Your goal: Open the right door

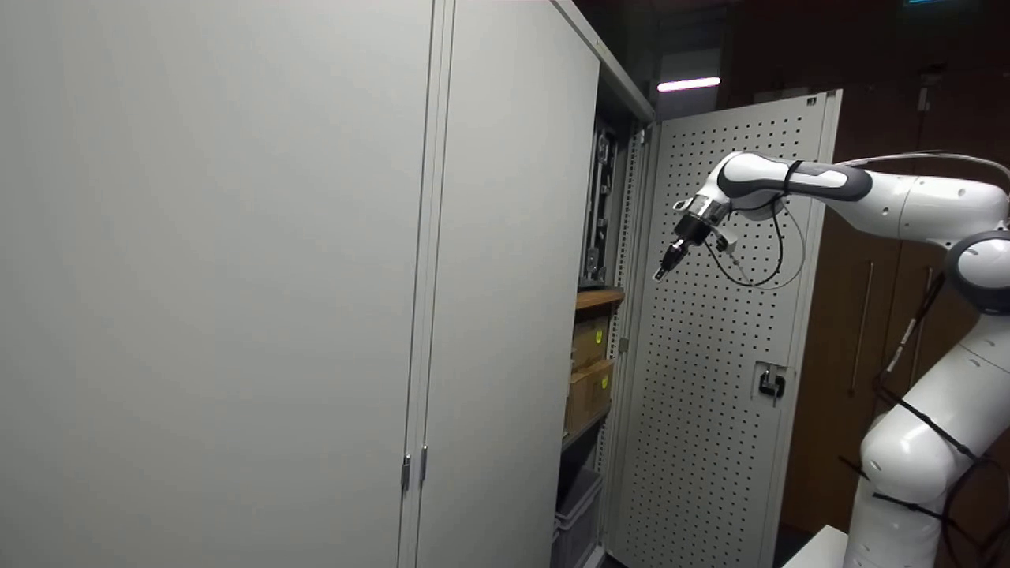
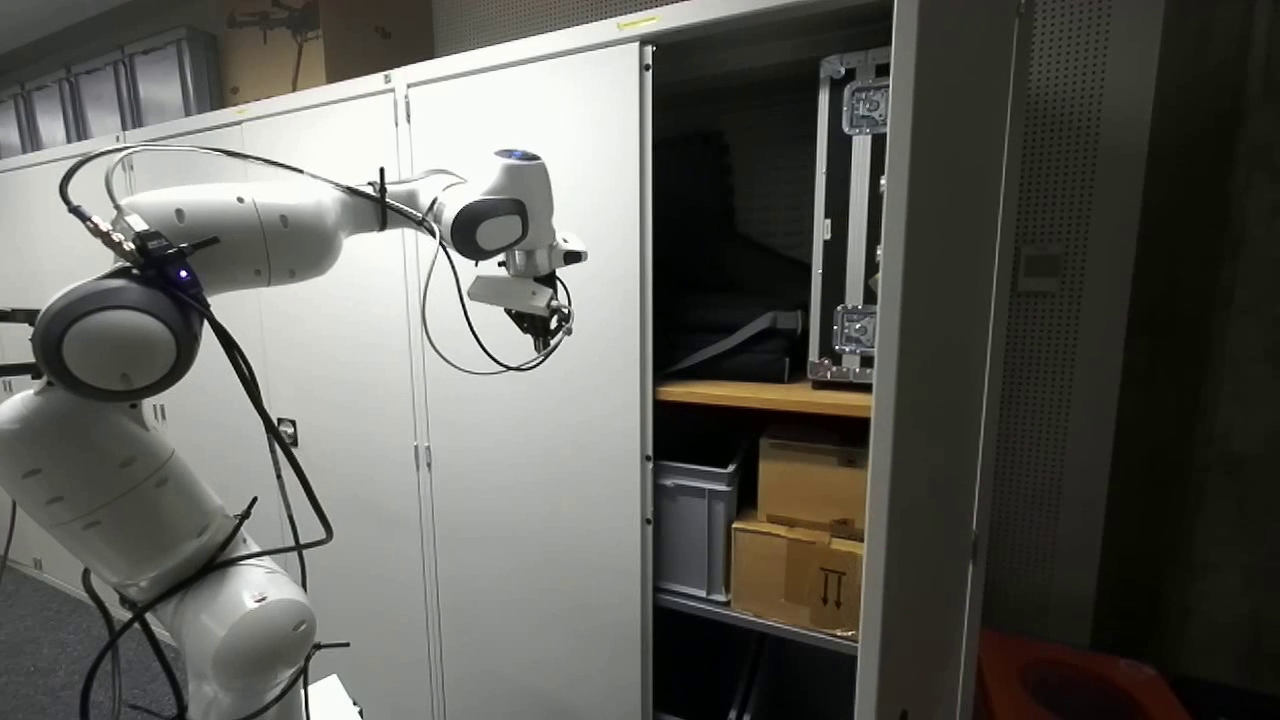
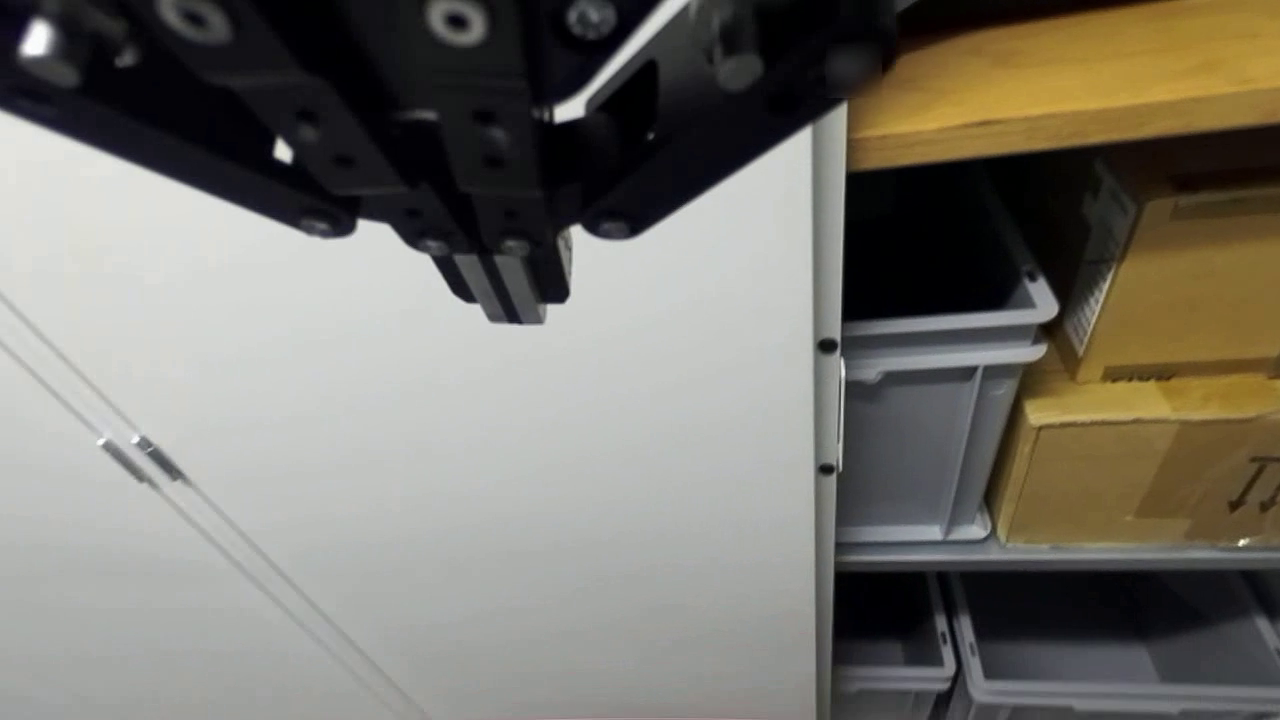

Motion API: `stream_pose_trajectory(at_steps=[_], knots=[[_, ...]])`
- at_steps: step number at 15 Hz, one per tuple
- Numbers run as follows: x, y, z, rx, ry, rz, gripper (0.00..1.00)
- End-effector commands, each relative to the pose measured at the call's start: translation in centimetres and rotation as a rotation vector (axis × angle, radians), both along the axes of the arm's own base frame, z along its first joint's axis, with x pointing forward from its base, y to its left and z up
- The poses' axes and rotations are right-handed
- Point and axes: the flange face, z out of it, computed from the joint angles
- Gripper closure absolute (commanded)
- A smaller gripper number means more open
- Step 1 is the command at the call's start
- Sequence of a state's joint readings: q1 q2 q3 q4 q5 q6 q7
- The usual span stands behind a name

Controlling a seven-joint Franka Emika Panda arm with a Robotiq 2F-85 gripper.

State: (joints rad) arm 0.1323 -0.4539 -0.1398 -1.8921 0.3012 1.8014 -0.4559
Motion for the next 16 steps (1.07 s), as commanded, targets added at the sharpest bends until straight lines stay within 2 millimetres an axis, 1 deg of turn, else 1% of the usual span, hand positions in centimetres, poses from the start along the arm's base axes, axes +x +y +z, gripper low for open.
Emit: stream_pose_trajectory(at_steps=[1, 3, 5, 6, 7, 8, 10, 11, 16], knots=[[-1.3, -0.7, 0.4, -0.028, 0.137, 0.029, 1.00], [-2.0, -0.7, 0.2, -0.033, 0.202, 0.027, 1.00], [-2.4, -0.7, 0.2, -0.041, 0.233, -0.003, 1.00], [-2.2, -0.7, 0.1, -0.046, 0.214, -0.031, 0.74], [-2.0, -0.7, 0.0, -0.052, 0.208, -0.057, 0.73], [-2.4, -0.7, -0.5, -0.028, 0.217, -0.009, 0.93], [-2.3, -0.6, -0.5, -0.035, 0.222, -0.029, 0.76], [-2.3, -0.6, -0.5, -0.036, 0.223, -0.032, 0.73], [-2.3, -0.7, -0.5, -0.037, 0.224, -0.037, 0.73]])
